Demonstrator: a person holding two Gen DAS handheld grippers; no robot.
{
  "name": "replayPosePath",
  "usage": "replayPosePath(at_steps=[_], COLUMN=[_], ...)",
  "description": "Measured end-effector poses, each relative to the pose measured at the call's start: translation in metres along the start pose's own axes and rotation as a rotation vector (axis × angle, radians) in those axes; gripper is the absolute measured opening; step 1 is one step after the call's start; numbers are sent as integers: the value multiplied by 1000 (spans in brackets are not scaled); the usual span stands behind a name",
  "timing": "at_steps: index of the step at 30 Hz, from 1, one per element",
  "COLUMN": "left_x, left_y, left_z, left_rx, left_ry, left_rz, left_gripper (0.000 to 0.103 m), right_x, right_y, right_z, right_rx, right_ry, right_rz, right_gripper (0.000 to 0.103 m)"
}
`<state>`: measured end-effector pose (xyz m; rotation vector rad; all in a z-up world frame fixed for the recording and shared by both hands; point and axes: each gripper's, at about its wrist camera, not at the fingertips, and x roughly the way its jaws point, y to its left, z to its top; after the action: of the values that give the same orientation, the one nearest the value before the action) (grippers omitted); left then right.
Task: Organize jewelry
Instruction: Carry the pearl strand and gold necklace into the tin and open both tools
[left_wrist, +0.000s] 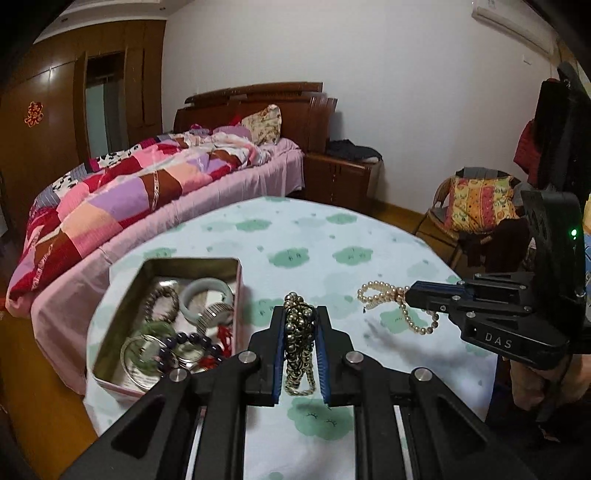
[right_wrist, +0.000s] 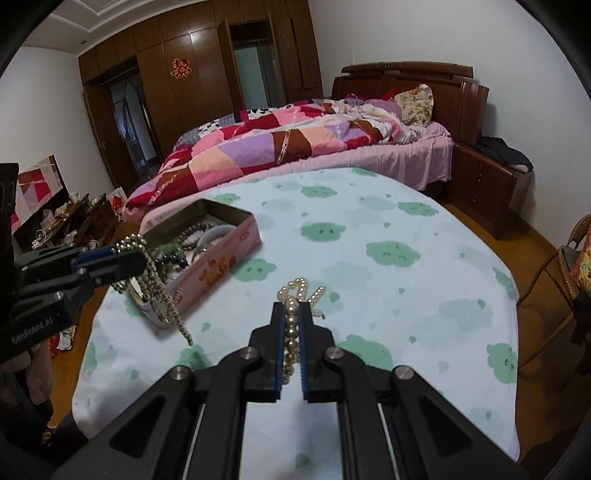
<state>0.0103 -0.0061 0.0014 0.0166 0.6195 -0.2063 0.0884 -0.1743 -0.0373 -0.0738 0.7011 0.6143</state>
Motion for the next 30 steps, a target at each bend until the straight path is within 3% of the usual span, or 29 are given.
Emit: replayPosePath(at_steps=[8,15,30], left_x=[-32,-38,-10], left_y=[31,65,97], left_z=[26,30,16], left_rx=[10,-31,-76], left_ry=[-79,-102,-61], left_rz=[64,128,168], left_gripper=[14,14,14], right_x=[-4,-4,28], right_y=[20,39,88], right_z=[21,43,72], right_rx=[-35,-75,-162], right_ry=[-41,-79,-93], right_rz=[27,56,124], right_gripper=[9,9,9])
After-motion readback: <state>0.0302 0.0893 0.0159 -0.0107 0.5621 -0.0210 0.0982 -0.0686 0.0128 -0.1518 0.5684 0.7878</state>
